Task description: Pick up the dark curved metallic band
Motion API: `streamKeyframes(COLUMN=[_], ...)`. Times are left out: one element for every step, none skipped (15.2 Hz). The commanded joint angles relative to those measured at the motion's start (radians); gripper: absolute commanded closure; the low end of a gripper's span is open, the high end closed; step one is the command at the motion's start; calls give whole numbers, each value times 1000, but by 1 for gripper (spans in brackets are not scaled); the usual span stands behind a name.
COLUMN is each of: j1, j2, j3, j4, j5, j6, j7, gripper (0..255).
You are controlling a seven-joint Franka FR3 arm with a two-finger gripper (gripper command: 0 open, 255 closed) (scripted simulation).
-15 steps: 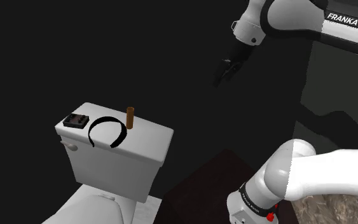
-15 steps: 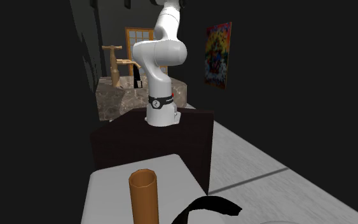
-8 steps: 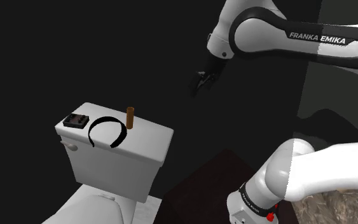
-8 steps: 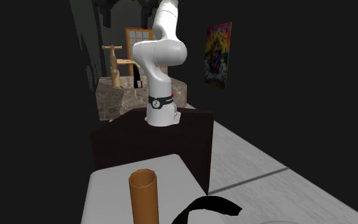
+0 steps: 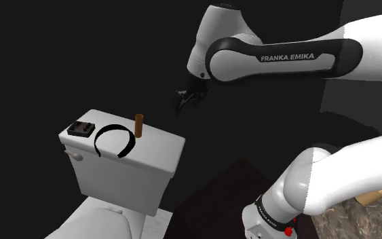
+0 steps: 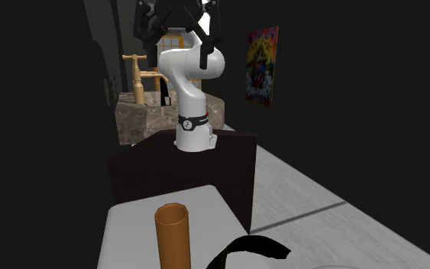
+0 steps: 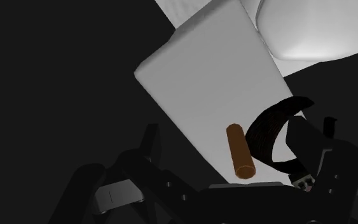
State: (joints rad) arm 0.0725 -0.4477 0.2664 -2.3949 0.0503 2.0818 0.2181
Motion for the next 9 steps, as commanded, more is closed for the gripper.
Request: streamKeyframes(j1=[4,4,3,3,2,1,0,1,1], j2=[51,84,117,152,187,223,259,297,335], j3=[31,47,63,79,95,110,124,137,150], j4=[13,23,35,48,62,78,95,114,133], j5=[-3,-9,-16,-26,-38,-51,-67,-86,-106], j6=[42,65,87,109,129,148,167,184,200], j7=[40,62,84,107,130,155,181,208,236], gripper=[0,0,0,0,0,0,0,0,0])
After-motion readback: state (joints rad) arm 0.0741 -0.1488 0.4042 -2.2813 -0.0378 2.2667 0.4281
